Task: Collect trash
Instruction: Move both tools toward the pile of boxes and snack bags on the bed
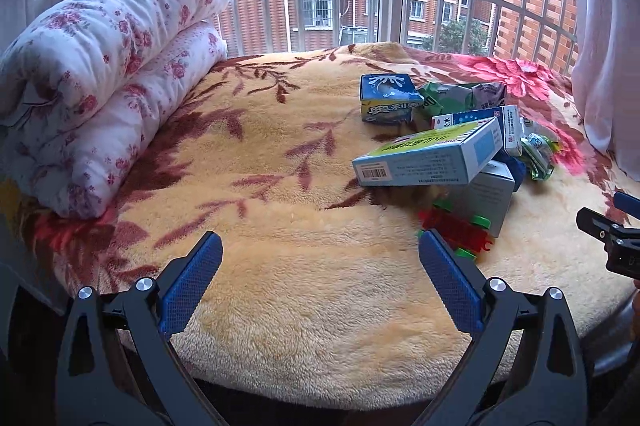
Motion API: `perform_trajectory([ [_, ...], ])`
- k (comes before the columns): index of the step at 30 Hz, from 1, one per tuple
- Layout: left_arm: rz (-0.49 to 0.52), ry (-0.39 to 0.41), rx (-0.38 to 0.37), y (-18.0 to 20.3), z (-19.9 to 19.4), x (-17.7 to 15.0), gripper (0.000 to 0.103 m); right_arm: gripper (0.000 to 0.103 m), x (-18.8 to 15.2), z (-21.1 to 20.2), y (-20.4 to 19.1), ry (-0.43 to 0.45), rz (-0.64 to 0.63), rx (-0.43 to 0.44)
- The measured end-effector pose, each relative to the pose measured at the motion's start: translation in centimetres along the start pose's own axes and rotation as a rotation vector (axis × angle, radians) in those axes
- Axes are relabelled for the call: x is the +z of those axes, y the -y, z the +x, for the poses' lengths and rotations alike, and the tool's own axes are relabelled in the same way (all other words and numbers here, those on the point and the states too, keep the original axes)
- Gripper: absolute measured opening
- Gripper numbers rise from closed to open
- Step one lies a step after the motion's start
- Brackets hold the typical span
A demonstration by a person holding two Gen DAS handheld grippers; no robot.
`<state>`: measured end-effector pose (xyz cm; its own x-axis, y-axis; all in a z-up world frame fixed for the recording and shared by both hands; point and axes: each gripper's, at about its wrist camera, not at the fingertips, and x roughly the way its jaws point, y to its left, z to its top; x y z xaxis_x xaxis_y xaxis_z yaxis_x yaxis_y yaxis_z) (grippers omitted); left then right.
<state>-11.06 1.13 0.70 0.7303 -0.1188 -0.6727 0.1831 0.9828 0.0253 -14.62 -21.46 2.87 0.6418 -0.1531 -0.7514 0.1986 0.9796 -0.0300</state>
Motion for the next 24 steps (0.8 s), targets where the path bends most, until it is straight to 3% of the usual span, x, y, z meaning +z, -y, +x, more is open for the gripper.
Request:
perform_trajectory([
  [11, 0.002, -0.017, -0.004, 0.0, 0.9, -0.7, 0.096, 0.098, -1.5, -1.6, -1.4, 0.05, 0.034, -0.02],
  [19, 0.004, -0.04, -0.01, 0.1, 2.2, -0.7, 0.096, 0.098, -1.6, -0.5, -0.9, 0.048, 0.044, -0.045],
  [24, 0.006, -0.048, -0.012, 0.1, 2.5, -0.9, 0.096, 0.098, -1.5, 0.1, -0.6, 0.035, 0.064, -0.018],
])
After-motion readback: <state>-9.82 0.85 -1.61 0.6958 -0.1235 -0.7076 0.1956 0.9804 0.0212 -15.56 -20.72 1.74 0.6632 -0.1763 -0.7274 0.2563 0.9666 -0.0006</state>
